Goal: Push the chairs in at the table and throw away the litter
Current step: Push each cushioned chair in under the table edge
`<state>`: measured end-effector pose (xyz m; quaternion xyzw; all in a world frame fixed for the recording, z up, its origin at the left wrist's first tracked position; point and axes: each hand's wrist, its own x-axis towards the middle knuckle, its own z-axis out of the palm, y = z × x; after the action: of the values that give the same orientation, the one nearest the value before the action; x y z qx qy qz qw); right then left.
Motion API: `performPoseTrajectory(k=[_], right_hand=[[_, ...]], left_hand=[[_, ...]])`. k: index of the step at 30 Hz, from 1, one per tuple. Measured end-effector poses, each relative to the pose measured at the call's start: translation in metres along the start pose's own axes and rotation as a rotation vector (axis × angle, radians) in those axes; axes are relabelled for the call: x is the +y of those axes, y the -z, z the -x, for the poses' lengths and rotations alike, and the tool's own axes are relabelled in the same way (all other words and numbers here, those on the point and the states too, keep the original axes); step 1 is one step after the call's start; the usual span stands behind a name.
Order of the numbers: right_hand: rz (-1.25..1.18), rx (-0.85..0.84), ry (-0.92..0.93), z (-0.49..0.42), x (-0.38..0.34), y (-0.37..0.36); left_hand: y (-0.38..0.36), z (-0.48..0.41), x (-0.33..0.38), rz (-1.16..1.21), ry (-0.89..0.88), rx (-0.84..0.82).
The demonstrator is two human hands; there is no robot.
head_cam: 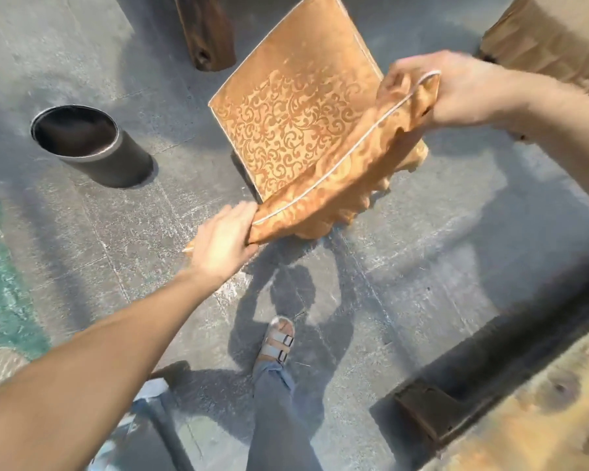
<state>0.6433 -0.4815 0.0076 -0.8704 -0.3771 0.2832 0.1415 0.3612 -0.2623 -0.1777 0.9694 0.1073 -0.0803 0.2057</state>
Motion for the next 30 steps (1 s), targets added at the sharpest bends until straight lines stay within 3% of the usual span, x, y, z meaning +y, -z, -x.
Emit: performPoseTrajectory(k=[2, 6, 10, 13, 23, 30], right_hand=[[-0.014, 0.101, 0.057, 0.016, 0.007, 0.016], [0.514, 0.163, 0.267, 0.027, 0.014, 0.010], [0.796, 0.201, 0.196, 0.016, 0.053, -0.025], [0.796, 0.316, 0.130, -0.005, 0.062, -0.029], [0.821, 0.280, 0.127, -0.024, 0.144, 0.021], [0.734, 0.273, 0.103, -0.025, 0.226, 0.066]], left_hand=[[0.013, -0.019, 0.025, -0.031, -0.006, -0.021], [0.023, -0.049, 0.066, -0.045, 0.030, -0.046], [0.031, -0.075, 0.084, 0.026, 0.087, -0.137], [0.036, -0.093, 0.090, 0.084, 0.119, -0.192], [0.029, -0.142, 0.156, -0.106, 0.070, 0.088], [0.036, -0.212, 0.232, -0.168, 0.064, 0.059]])
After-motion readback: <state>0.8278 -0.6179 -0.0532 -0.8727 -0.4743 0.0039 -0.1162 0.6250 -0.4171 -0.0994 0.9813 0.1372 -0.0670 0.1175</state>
